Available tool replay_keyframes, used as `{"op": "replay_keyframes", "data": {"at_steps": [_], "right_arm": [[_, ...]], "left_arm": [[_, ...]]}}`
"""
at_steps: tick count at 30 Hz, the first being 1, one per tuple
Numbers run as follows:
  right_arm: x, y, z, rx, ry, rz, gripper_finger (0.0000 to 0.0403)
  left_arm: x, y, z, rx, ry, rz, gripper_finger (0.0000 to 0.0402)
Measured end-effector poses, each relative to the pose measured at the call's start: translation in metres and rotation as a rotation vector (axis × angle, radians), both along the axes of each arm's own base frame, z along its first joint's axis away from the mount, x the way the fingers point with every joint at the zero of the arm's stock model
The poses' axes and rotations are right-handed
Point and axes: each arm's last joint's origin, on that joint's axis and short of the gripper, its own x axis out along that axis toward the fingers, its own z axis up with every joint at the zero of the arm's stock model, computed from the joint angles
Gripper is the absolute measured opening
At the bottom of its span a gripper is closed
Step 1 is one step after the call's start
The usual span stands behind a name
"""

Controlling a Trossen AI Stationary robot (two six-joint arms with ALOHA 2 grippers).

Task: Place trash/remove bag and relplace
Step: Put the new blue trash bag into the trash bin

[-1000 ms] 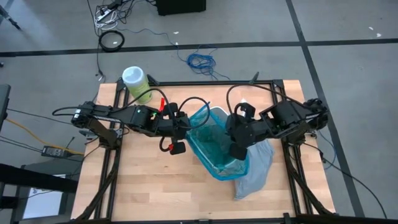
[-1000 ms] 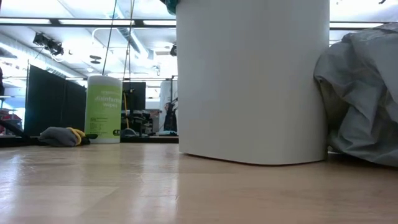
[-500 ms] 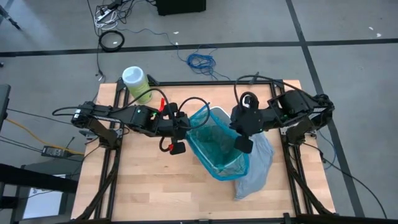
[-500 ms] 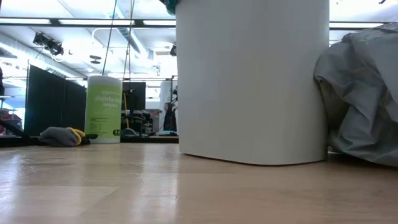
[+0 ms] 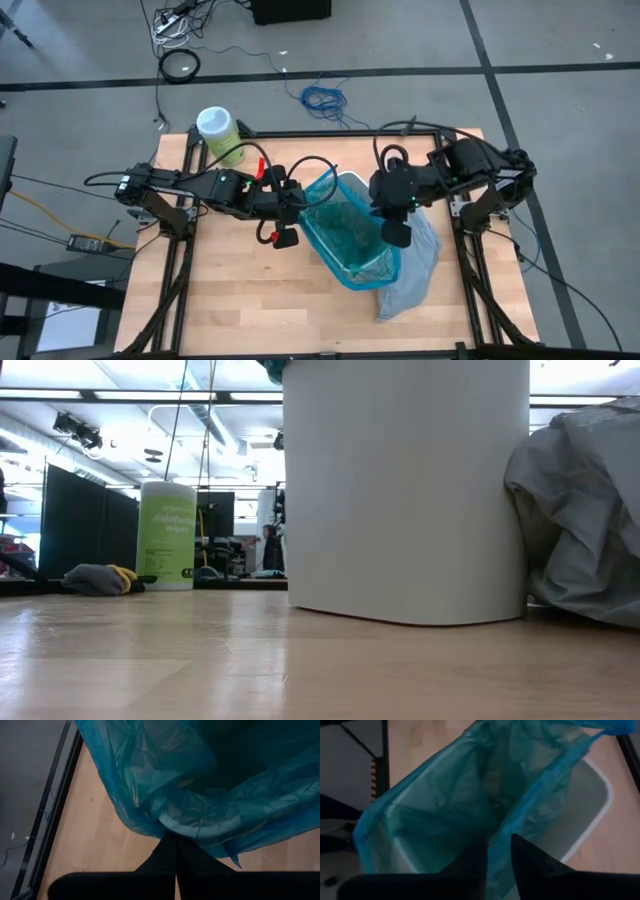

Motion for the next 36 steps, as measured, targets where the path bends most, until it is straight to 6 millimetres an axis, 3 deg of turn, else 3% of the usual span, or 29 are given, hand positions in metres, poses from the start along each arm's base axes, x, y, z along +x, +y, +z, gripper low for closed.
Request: {"op": "replay_keyframes", "data": {"at_steps": [10, 17, 20, 27, 36], "right_arm": [[0.007, -0.006, -0.006, 0.022, 0.030, -0.021, 0.0164], [0.015, -0.003, -0.029, 0.043, 0.127, -0.072, 0.0183], [0.018, -0.006, -0.035, 0.050, 0.146, -0.129, 0.0151], [0.006, -0.010, -0.025, 0.030, 0.101, -0.141, 0.0013], [-0.022, -0.018, -0.004, -0.027, -0.018, -0.233, 0.0009]], "left_arm": [[0.000, 0.000, 0.000, 0.000, 0.000, 0.000, 0.0001], [0.000, 0.000, 0.000, -0.001, -0.005, 0.000, 0.0001], [0.000, 0.000, 0.000, -0.002, -0.005, 0.000, 0.0001], [0.000, 0.000, 0.000, -0.002, -0.006, 0.000, 0.0001], [0.000, 0.000, 0.000, -0.002, -0.006, 0.000, 0.0001]]}}
